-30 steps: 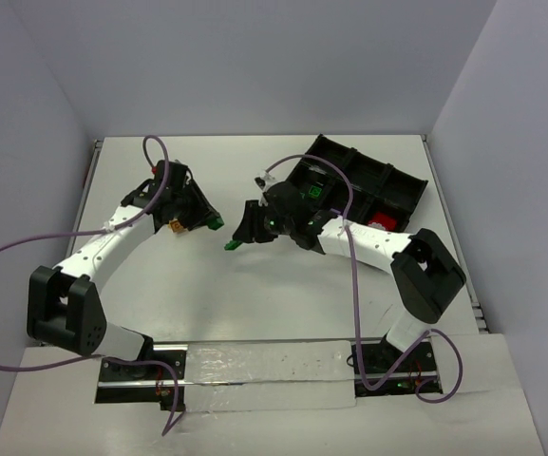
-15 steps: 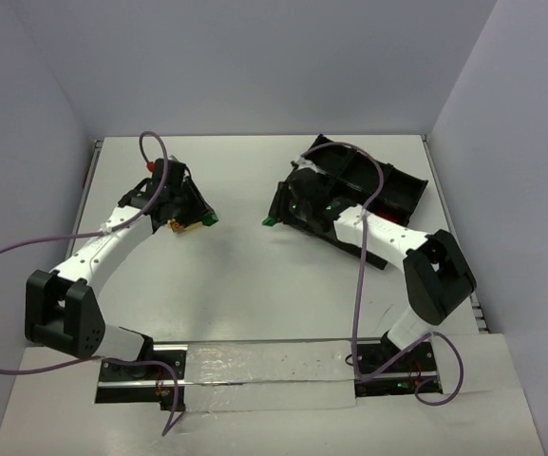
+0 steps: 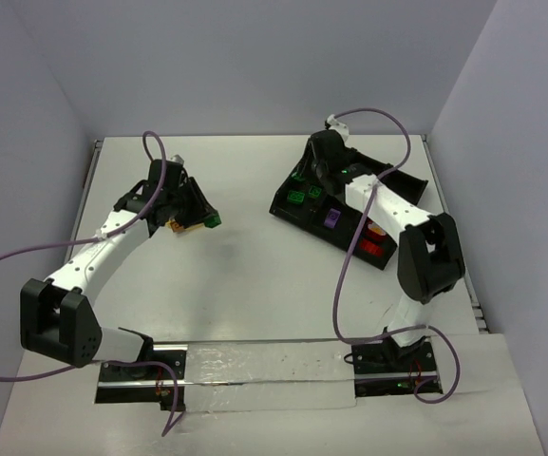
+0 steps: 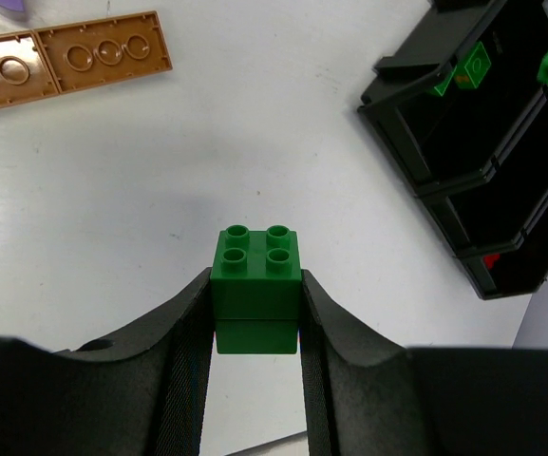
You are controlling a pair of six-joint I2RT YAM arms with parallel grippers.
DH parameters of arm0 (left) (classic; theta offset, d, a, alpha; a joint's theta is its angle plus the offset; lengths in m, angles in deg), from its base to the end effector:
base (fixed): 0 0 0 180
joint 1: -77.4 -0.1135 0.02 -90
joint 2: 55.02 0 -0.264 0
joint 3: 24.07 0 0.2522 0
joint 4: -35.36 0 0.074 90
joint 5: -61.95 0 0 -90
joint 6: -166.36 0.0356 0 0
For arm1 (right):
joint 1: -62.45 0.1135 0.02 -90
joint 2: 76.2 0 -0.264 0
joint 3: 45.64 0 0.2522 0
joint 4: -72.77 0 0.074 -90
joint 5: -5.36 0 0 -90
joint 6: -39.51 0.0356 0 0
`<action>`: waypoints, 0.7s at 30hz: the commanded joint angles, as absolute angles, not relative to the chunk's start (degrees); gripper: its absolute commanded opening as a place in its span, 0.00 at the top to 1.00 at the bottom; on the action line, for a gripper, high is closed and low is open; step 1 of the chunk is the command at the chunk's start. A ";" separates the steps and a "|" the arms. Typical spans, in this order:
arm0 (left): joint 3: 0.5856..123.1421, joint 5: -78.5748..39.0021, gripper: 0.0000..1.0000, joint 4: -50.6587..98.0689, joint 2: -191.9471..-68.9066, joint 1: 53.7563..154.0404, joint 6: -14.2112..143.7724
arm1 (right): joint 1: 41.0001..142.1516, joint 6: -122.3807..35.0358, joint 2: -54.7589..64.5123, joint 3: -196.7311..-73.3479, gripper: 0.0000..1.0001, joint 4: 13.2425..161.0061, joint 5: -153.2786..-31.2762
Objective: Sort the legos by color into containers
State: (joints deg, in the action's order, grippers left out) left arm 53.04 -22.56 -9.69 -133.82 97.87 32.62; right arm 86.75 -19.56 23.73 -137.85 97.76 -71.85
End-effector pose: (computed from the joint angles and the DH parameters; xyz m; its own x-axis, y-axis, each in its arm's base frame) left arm 0.2759 -0.1066 0.2853 -0.7761 -0.4449 -0.4470 -0.1758 0.8333 -0.5242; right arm 0.3741 0.1603 0.2809 -0.5415 0.3055 -0.7833 0.0545 0.9425 0.3299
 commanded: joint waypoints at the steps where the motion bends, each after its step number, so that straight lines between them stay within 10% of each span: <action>1: 52.97 -19.32 1.00 -7.48 -132.50 97.88 34.49 | 86.63 -21.02 27.60 -141.90 0.42 99.95 -70.22; 3: 52.85 -17.55 1.00 -7.35 -132.07 97.88 34.95 | 86.71 -20.80 26.81 -141.53 0.26 99.67 -70.24; 21: 47.24 4.86 1.00 7.79 -129.26 97.79 41.21 | 94.43 -22.75 11.68 -131.35 0.28 96.14 -95.18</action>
State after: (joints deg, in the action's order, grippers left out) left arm 49.00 -3.58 -0.31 -132.37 97.87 40.01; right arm 91.04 -23.17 13.79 -132.00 96.59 -87.13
